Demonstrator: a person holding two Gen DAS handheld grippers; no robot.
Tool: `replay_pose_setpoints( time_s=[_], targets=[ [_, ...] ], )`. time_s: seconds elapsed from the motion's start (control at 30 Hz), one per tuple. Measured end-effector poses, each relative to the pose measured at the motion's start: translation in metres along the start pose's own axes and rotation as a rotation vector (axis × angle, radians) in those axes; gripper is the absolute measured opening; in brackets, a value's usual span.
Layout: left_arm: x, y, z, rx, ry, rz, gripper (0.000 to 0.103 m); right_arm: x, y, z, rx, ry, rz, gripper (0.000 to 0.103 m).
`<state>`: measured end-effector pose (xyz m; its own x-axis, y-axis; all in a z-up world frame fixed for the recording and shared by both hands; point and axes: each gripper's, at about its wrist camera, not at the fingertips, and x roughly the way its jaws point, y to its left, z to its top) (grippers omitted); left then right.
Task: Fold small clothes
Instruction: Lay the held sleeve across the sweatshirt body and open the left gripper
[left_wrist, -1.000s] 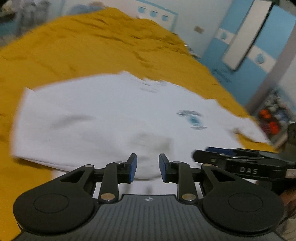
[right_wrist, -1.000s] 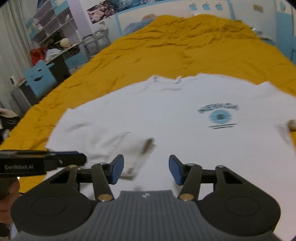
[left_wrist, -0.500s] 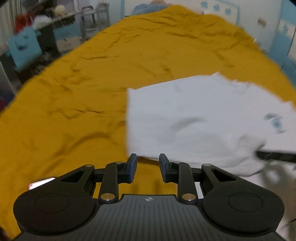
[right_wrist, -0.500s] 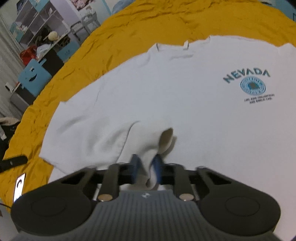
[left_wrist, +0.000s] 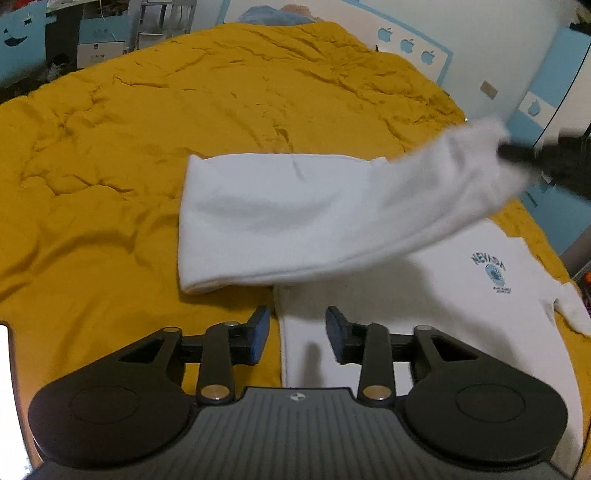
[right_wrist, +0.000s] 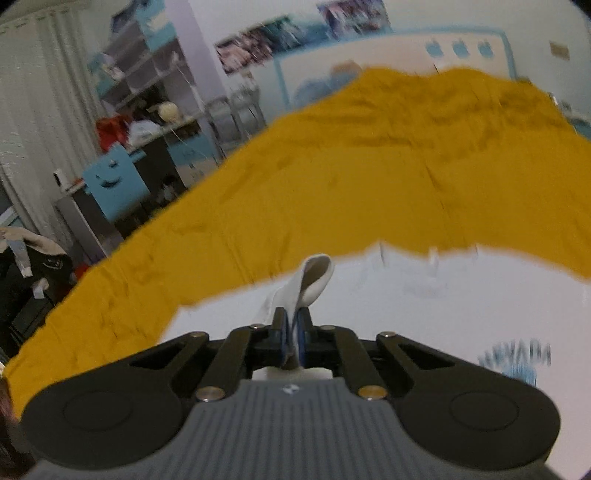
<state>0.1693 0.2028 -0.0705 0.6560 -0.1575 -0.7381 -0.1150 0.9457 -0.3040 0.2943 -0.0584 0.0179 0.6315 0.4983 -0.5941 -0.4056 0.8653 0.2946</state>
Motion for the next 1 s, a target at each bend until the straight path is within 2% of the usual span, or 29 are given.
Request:
replay_pose_setpoints(
  time_s=[0.23,0.37,0.47,0.5,0.6,0.67,0.77,0.9,1.0],
  targets=[
    [0.041,-0.003,0.008,-0.063,0.014,0.023,0.050,-0.014,0.010,0.053,-0.015,-0.081,0.043,0.000],
    [0.062,-0.016,0.008,-0.048,-0.005,0.070,0.050,-0.033,-0.002,0.077,0.006,-0.142,0.036,0.000],
    [0.074,-0.018,0.010,-0.057,-0.029,0.081,0.050,-0.051,-0.025,0.091,0.019,-0.186,-0.004,0.000],
    [0.078,-0.018,0.010,-0.055,-0.027,0.091,0.044,-0.057,-0.035,0.094,0.027,-0.196,-0.023,0.000],
    [0.084,-0.015,0.009,-0.043,-0.015,0.115,0.035,-0.071,-0.073,0.095,0.056,-0.220,-0.098,0.000],
    [0.084,-0.015,0.008,-0.026,-0.014,0.132,0.033,-0.079,-0.105,0.090,0.088,-0.221,-0.165,0.000],
    [0.085,-0.015,0.006,-0.015,-0.009,0.155,0.028,-0.082,-0.168,0.062,0.178,-0.177,-0.291,0.000],
    [0.087,-0.018,0.005,-0.012,-0.005,0.170,0.026,-0.066,-0.245,0.004,0.324,-0.033,-0.406,0.000],
    [0.085,-0.019,0.005,-0.004,0.002,0.175,0.024,-0.049,-0.277,-0.041,0.381,0.055,-0.436,0.000]
  ],
)
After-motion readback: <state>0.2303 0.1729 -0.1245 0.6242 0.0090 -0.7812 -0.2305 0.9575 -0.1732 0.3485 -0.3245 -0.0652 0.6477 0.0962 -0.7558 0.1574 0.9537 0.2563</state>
